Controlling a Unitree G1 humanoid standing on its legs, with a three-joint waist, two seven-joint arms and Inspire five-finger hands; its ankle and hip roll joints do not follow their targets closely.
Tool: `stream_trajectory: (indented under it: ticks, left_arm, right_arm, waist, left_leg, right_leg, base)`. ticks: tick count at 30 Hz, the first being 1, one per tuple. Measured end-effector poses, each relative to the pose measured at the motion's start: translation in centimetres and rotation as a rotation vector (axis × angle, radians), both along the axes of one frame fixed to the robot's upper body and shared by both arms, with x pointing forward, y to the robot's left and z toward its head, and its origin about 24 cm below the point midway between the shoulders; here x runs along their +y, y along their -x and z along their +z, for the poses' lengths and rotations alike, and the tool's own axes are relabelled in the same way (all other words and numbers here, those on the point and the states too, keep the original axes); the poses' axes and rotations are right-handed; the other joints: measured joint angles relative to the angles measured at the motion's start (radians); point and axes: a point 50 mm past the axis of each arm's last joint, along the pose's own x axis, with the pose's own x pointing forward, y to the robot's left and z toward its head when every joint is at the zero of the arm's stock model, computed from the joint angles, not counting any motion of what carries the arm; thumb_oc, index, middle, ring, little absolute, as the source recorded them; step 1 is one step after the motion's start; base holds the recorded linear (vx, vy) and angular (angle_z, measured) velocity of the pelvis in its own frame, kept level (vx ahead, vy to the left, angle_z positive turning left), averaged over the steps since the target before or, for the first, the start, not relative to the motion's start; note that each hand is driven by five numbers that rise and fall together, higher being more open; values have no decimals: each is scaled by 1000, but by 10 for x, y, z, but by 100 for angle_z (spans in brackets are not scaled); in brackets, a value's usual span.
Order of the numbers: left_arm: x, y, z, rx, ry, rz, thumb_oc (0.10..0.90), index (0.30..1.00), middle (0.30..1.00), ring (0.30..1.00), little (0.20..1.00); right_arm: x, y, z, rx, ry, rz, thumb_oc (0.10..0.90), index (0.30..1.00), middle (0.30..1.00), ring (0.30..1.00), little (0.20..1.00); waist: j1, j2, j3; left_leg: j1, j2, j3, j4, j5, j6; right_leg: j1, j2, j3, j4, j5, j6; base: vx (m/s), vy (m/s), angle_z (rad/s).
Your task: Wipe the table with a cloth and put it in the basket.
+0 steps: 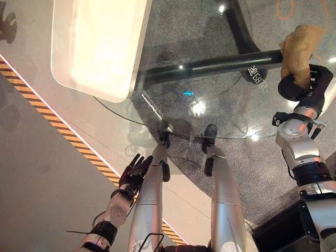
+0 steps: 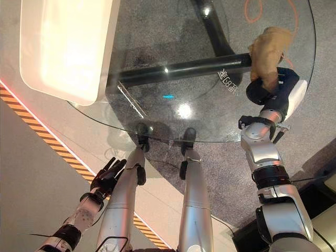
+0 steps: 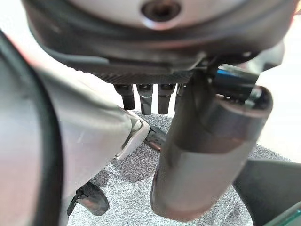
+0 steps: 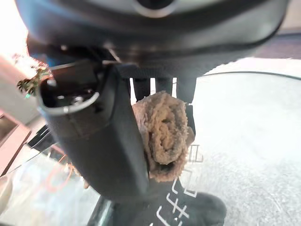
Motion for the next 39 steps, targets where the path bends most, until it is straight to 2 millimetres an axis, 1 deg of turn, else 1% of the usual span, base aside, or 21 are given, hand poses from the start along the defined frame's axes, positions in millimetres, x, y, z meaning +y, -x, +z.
stream_trajectory:
  ticks: [4,7,8,9,10,15,16,20,22,24,25,26,27,28,29,30,32,35,37,39]
  left_arm:
    - [1,1,-2,4,1,16,800,900,900,900,900]
    - [1,2,-3,5,-1,20,800,900,900,900,900]
    - [1,2,-4,7,-2,20,800,900,900,900,900]
    - [1,3,-4,8,-2,20,800,900,900,900,900]
    - [1,4,-5,11,0,19,800,900,900,900,900]
    - [-2,6,-7,13,9,15,800,900,900,900,900]
    - [-2,6,-7,13,9,15,800,900,900,900,900]
    - [-5,6,-7,12,11,10,800,900,900,900,900]
    - [-6,6,-7,10,6,5,800,900,900,900,900]
    - [-8,5,-6,8,6,-1,800,900,900,900,900]
    - [-9,5,-6,7,6,-1,800,900,900,900,900]
    - [-11,4,-5,3,10,-5,800,900,900,900,900]
    - [-12,4,-5,2,12,-5,800,900,900,900,900]
    - [-13,3,-4,-1,14,-5,800,900,900,900,900]
    - [-13,3,-4,-2,15,-5,800,900,900,900,900]
    - [-15,1,-3,-6,19,-7,800,900,900,900,900]
    - [-18,1,-3,-8,27,-10,800,900,900,900,900]
    - [-21,0,-2,-11,37,-16,800,900,900,900,900]
    - [-25,-1,-1,-13,44,-22,800,900,900,900,900]
    - [-26,-1,-1,-13,46,-25,800,900,900,900,900]
  right_arm:
    - [7,-3,-1,28,49,53,100,300,300,300,200]
    - [18,-6,1,49,117,87,100,300,300,300,200]
    - [21,-7,-1,57,129,98,100,300,300,300,200]
    - [22,-7,-2,66,131,102,100,300,300,300,200]
    - [25,-8,-4,78,141,121,100,300,300,300,200]
    - [34,-10,-5,83,153,158,100,300,300,300,200]
    - [35,-10,-5,83,152,162,100,300,300,300,200]
    - [51,-12,-4,69,138,224,100,300,300,300,200]
    - [62,-13,-3,67,146,269,100,300,300,300,200]
    - [84,-15,-5,85,159,375,100,300,300,300,200]
    - [92,-15,-6,92,161,405,100,300,300,300,200]
    - [107,-15,-8,107,170,475,100,300,300,300,200]
    - [113,-15,-9,112,175,497,100,300,300,300,200]
    - [130,-15,-12,133,194,569,100,300,300,300,200]
    - [136,-15,-13,142,204,595,100,300,300,300,200]
    - [152,-13,-17,163,245,657,100,300,300,300,200]
    - [173,-10,-26,209,273,747,100,300,300,300,200]
    - [193,-6,-36,258,288,826,100,300,300,300,200]
    - [198,-4,-41,277,295,846,100,300,300,300,200]
    - [198,-4,-41,276,293,847,100,300,300,300,200]
  waist:
    - [0,2,0]
    - [3,5,-2]
    - [6,7,-2]
    - [6,8,-2]
    - [7,9,-3]
    - [7,19,-5]
    - [7,19,-5]
    - [8,25,-4]
    - [10,28,-3]
    - [20,29,-4]
    - [23,30,-4]
    - [34,32,-4]
    - [36,33,-4]
    - [42,37,-4]
    - [44,38,-4]
    - [53,40,-3]
    - [64,40,-3]
    - [78,40,-3]
    - [84,40,-2]
    - [84,40,-2]
  left_leg:
    - [10,7,-2,-2,3,-5]
    - [13,15,-3,-7,3,-5]
    - [18,18,-5,-10,3,-6]
    - [22,18,-5,-12,2,-6]
    - [29,19,-8,-6,1,-8]
    - [37,23,-12,0,-5,-11]
    - [38,23,-12,0,-1,-16]
    - [38,23,-14,0,-1,-16]
    - [37,23,-15,0,0,-18]
    - [38,23,-16,-1,1,-20]
    - [38,23,-17,-1,1,-20]
    - [37,24,-18,-2,1,-20]
    - [36,24,-19,-2,1,-20]
    - [32,23,-22,-3,0,-19]
    - [31,23,-23,-3,1,-19]
    - [29,22,-27,-3,1,-21]
    - [29,16,-32,-3,4,-24]
    - [27,6,-36,-4,4,-23]
    - [27,-6,-39,-3,6,-21]
    - [26,-11,-41,-3,5,-22]
  right_leg:
    - [10,4,-6,0,0,-3]
    - [12,9,-12,1,-1,-6]
    - [16,11,-15,2,-5,-12]
    - [20,12,-15,2,-5,-9]
    - [27,12,-17,2,-10,-14]
    - [37,14,-23,5,-17,-16]
    - [38,15,-23,6,-14,-22]
    - [39,16,-25,10,-14,-23]
    - [38,15,-25,12,-14,-23]
    - [37,15,-27,19,-18,-25]
    - [36,15,-28,20,-18,-26]
    - [34,15,-30,20,-19,-28]
    - [33,14,-30,21,-20,-29]
    - [29,13,-34,23,-24,-31]
    - [28,13,-35,23,-24,-31]
    - [28,11,-40,28,-26,-33]
    - [28,5,-42,38,-33,-33]
    - [28,-3,-43,42,-37,-27]
    - [28,-16,-43,52,-43,-19]
    - [29,-22,-44,54,-45,-18]
  base:
    - [0,0,0]
    - [19,5,0]
    - [58,1,0]
    - [0,0,0]
    - [3,7,3]
    - [14,13,1]
    - [0,0,0]
    - [0,0,0]
    - [0,0,0]
    - [3,45,3]
    - [9,52,2]
    - [9,41,2]
    - [9,44,6]
    - [3,24,6]
    - [1,29,8]
    - [1,25,7]
    - [2,24,12]
    - [3,14,12]
    - [4,5,14]
    - [-1,4,9]
